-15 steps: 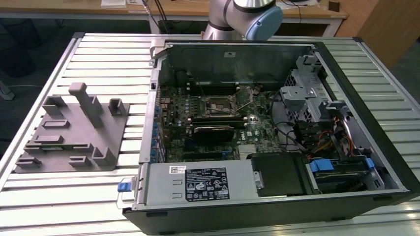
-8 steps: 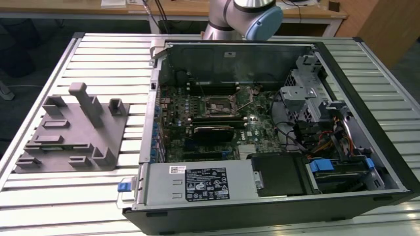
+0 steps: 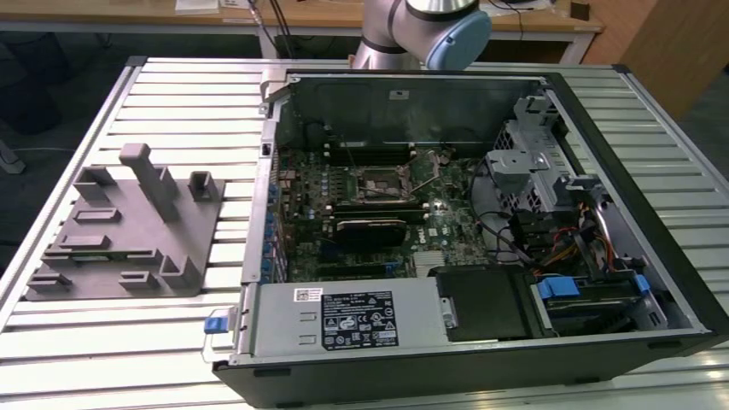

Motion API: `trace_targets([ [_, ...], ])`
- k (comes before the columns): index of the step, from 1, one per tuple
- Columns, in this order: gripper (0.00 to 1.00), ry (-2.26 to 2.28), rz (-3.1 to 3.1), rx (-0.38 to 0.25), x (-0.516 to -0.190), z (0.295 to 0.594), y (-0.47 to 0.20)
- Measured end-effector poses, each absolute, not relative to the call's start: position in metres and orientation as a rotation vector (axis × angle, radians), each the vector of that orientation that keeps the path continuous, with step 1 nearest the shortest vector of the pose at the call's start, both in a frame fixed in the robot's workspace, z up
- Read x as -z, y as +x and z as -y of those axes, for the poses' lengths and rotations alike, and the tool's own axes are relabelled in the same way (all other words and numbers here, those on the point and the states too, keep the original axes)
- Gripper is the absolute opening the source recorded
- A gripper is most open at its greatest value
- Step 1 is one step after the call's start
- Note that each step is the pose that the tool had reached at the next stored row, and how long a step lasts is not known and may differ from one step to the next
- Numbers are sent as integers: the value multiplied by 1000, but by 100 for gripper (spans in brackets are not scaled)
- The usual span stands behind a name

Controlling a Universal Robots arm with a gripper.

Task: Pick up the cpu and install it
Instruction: 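Pick up the cpu and move it towards the insertion slot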

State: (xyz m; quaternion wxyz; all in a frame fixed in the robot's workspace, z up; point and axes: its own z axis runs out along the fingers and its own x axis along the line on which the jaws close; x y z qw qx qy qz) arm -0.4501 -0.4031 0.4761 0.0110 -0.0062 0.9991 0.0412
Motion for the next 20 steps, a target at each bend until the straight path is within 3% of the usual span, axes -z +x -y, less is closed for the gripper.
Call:
trace_targets([
  [20, 55, -19, -3117, -128, -476, 403, -441],
])
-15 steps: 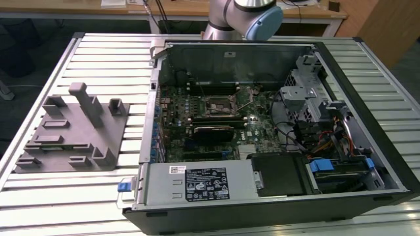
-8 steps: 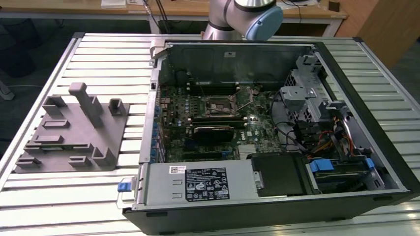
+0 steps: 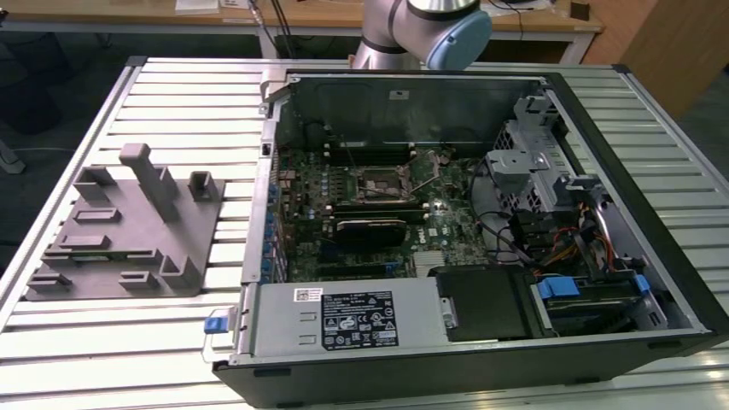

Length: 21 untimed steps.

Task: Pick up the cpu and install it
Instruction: 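Pick up the cpu and move it towards the insertion slot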

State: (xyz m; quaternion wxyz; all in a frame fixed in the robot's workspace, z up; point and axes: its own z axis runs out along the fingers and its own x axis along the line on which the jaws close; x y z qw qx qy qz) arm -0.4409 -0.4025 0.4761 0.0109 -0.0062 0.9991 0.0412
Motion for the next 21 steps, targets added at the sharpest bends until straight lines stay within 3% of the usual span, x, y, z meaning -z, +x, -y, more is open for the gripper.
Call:
trace_targets([
  [21, 55, -19, -3117, -129, -476, 402, -417],
])
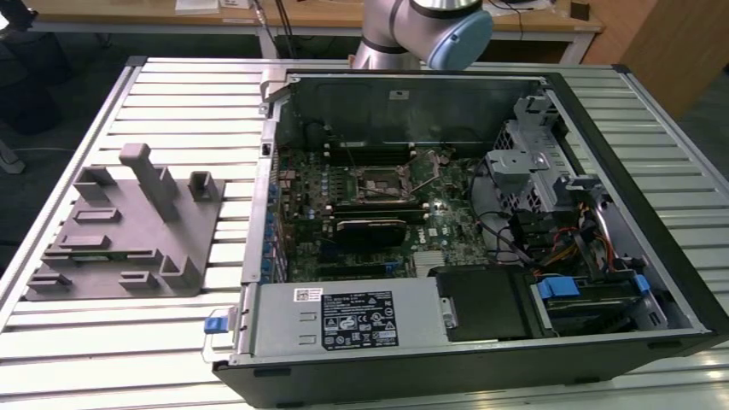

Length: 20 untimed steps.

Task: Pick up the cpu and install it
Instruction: 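Pick up the cpu and move it towards the insertion slot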

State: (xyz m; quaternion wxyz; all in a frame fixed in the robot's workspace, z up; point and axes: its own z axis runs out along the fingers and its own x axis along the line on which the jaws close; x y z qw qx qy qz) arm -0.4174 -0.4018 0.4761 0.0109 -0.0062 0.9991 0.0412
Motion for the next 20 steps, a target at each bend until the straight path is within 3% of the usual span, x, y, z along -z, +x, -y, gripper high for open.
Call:
trace_targets([
  [20, 55, -19, -3126, -126, -465, 396, -370],
])
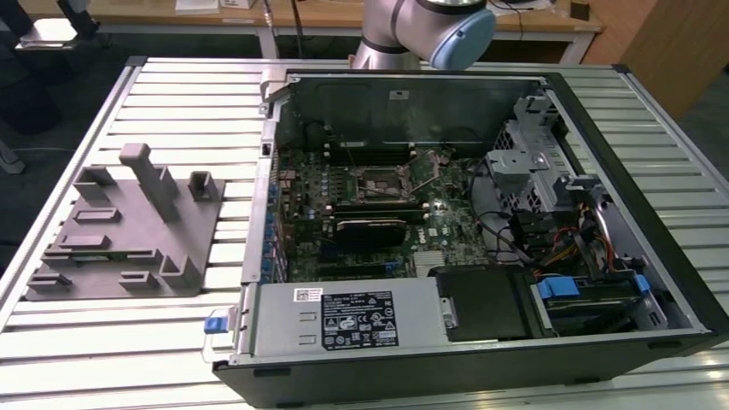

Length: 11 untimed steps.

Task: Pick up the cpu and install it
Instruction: 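Pick up the cpu and move it towards the insertion slot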

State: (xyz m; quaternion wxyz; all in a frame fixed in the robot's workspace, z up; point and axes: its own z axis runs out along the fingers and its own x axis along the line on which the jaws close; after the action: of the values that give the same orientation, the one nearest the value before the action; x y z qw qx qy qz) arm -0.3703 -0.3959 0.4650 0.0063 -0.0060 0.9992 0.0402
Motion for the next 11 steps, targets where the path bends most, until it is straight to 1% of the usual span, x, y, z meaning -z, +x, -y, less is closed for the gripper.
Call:
trace_targets([
  [11, 55, -18, -3133, -125, -456, 392, -332],
])
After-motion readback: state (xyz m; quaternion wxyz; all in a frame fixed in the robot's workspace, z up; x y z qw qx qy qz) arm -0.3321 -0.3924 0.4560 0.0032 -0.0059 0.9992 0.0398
